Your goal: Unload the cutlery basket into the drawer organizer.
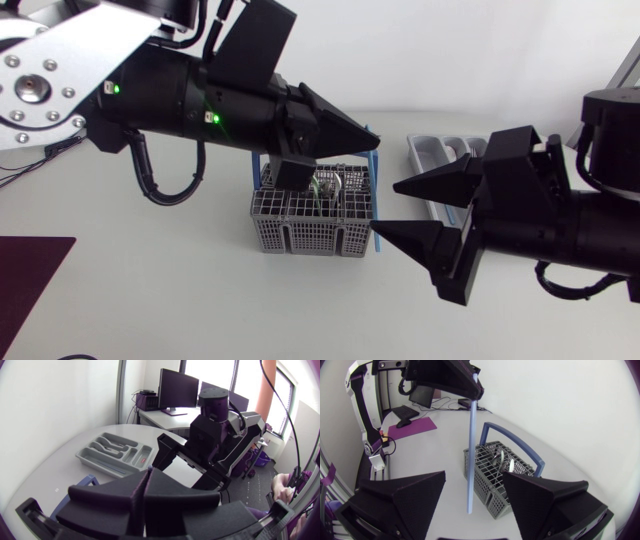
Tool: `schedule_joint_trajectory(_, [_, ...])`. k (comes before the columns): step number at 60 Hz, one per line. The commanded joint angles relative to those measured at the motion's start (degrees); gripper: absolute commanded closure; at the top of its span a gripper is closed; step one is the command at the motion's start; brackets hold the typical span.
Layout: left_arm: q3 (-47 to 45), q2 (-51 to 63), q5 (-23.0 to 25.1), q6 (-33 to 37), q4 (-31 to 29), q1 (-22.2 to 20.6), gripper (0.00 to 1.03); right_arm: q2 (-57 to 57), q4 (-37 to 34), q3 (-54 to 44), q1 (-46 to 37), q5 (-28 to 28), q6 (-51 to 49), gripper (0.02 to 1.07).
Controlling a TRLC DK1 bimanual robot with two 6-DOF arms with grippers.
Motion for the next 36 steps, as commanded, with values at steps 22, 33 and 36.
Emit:
schedule_joint_trajectory(22, [3.0, 1.8, 1.46, -1.98, -0.43, 0.09, 0.9, 3.22, 2.15, -1.83, 0.84, -0.39, -0.76, 0.85])
schedule_joint_trajectory(33, [3.0, 1.8, 1.46, -2.15, -0.52, 0.09, 0.9, 3.66, 1.98, -1.92, 1.1, -0.3, -0.59, 0.98])
schedule_joint_trajectory(36, [3.0, 1.8, 1.46, -2.15, -0.52, 0.18, 0.9, 3.66, 1.71, -1.92, 1.19, -0.3, -0.59, 1.0])
